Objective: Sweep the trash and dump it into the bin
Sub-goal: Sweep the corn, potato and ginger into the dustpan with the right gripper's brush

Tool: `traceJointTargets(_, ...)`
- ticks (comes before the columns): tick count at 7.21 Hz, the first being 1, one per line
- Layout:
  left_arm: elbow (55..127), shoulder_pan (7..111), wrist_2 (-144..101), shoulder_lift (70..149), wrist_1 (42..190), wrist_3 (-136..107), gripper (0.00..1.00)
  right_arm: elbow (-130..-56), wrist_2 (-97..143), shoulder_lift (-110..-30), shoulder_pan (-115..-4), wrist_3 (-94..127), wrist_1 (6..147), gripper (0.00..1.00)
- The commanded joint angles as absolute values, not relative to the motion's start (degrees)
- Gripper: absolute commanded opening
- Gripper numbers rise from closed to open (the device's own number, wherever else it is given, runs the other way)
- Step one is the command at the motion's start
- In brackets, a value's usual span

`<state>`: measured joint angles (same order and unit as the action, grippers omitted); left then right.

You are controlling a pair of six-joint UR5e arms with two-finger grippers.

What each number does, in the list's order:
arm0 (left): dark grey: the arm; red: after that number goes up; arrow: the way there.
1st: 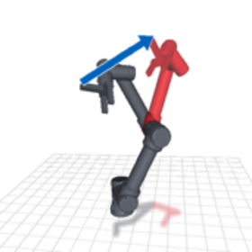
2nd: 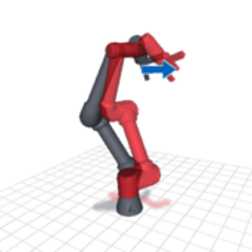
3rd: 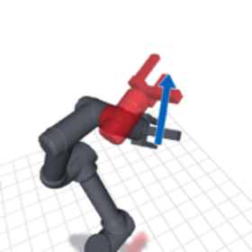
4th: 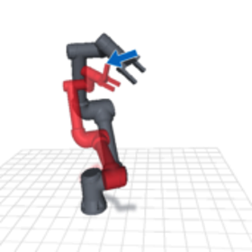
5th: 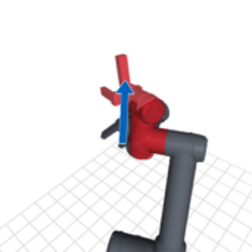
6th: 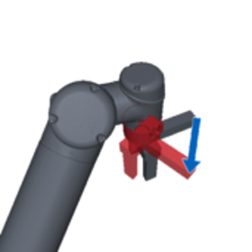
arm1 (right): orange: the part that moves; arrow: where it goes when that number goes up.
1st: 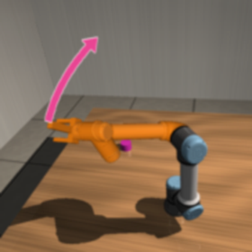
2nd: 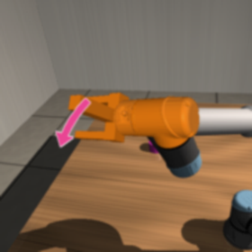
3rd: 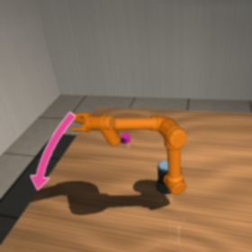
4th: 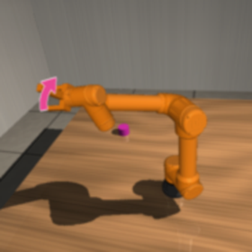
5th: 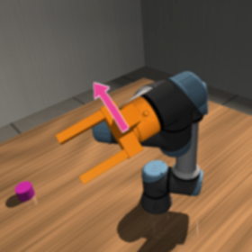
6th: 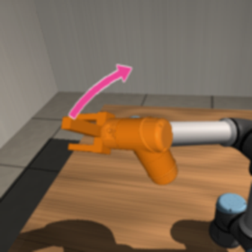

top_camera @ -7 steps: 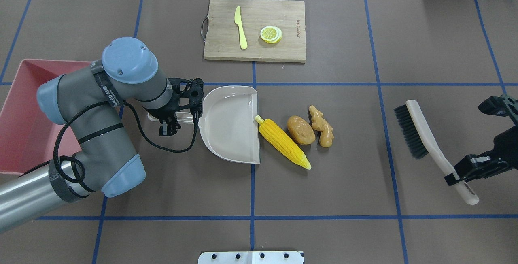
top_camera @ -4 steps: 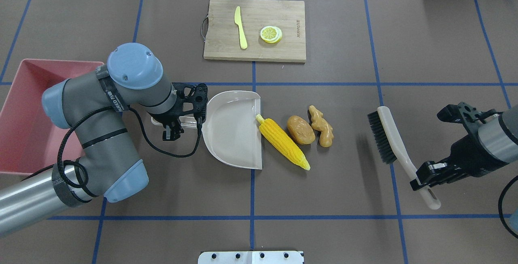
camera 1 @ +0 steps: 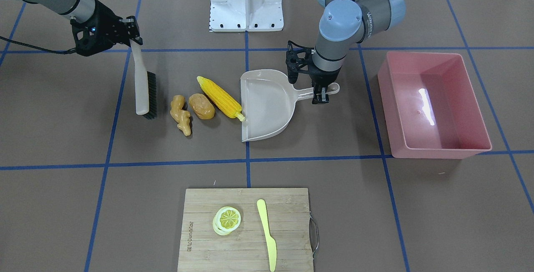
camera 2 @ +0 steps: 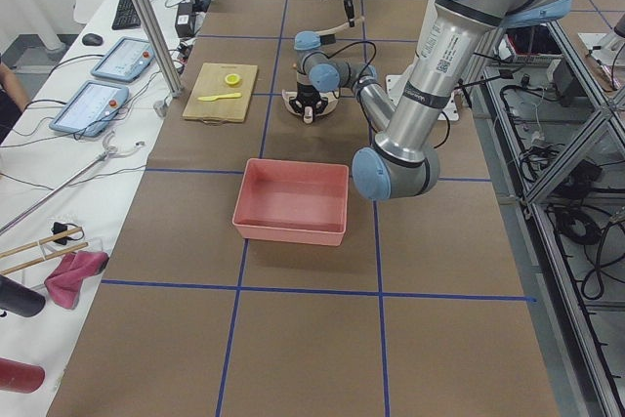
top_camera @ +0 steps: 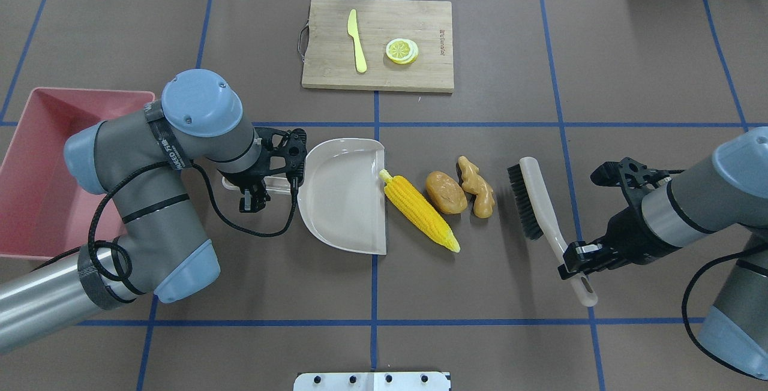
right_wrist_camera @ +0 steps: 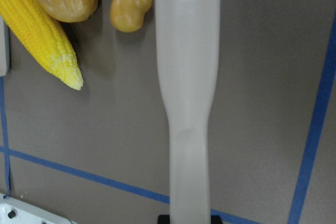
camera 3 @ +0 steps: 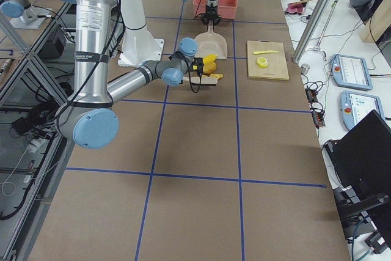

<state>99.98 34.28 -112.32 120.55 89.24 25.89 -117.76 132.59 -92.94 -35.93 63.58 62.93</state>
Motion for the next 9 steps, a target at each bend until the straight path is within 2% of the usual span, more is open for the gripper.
traceJointTargets(1, 99.84, 34.19, -112.32, 120.41, 89.3, 25.93, 0.0, -113.93, 129.9, -88.27, -34.28, 64.6, 63.02, 0.0)
traceJointTargets(4, 99.32, 34.1, -112.32, 120.94, 89.21, 25.93, 0.0, -109.87, 127.72, -81.76, -31.83, 67.59, 63.02, 0.0)
traceJointTargets(9, 98.88, 34.01, -112.32, 121.2, 89.3, 25.84, 0.0, -108.64, 120.15, -73.24, -21.11, 78.9, 63.45, 0.0)
